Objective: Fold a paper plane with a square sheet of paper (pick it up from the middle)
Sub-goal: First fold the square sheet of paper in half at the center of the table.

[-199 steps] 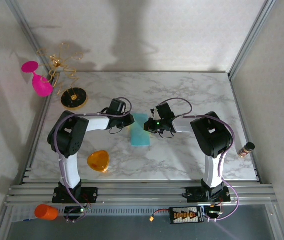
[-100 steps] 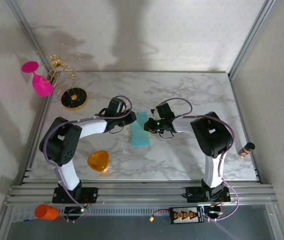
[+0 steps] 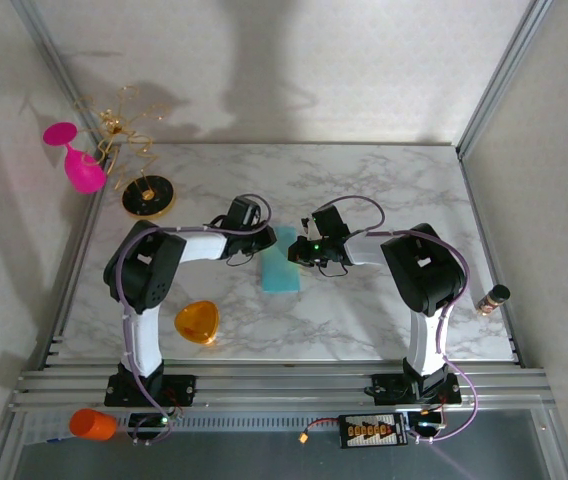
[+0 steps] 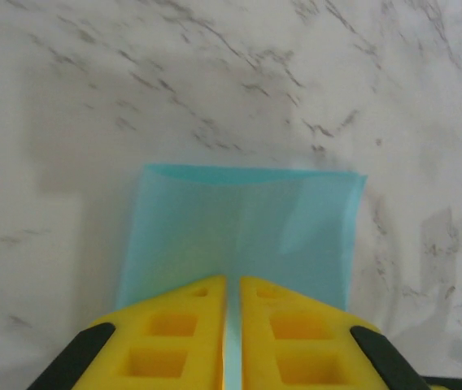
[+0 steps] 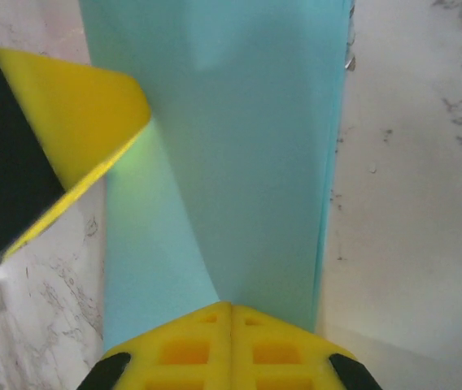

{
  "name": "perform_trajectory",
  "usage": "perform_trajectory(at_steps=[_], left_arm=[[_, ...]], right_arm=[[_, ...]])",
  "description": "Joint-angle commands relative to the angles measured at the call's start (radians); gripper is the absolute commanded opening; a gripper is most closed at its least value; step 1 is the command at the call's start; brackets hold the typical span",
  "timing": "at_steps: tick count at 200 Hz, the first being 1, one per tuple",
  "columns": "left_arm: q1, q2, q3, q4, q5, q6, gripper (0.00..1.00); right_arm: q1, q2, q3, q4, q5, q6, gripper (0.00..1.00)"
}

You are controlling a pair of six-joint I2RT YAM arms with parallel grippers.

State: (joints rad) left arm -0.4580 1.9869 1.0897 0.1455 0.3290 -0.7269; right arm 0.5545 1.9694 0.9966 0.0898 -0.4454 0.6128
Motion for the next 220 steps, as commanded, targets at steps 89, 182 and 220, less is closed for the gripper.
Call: perform_trajectory(at_steps=[89, 182, 220], left_arm=[[0.102, -0.077, 0.001, -0.031, 0.026, 0.04, 0.14], [0.049, 0.078, 0.132, -0.11, 0.014, 0.023, 0.13], [0.1, 0.09, 0.114, -0.15, -0.121, 0.041, 0.13]], right_arm=[[-0.007, 0.167, -0.095, -0.322, 0.336, -0.076, 0.0], [-0.007, 0.172, -0.094, -0.32, 0.336, -0.087, 0.0], [-0.007, 0.168, -0.102, -0.301, 0.327, -0.103, 0.0]])
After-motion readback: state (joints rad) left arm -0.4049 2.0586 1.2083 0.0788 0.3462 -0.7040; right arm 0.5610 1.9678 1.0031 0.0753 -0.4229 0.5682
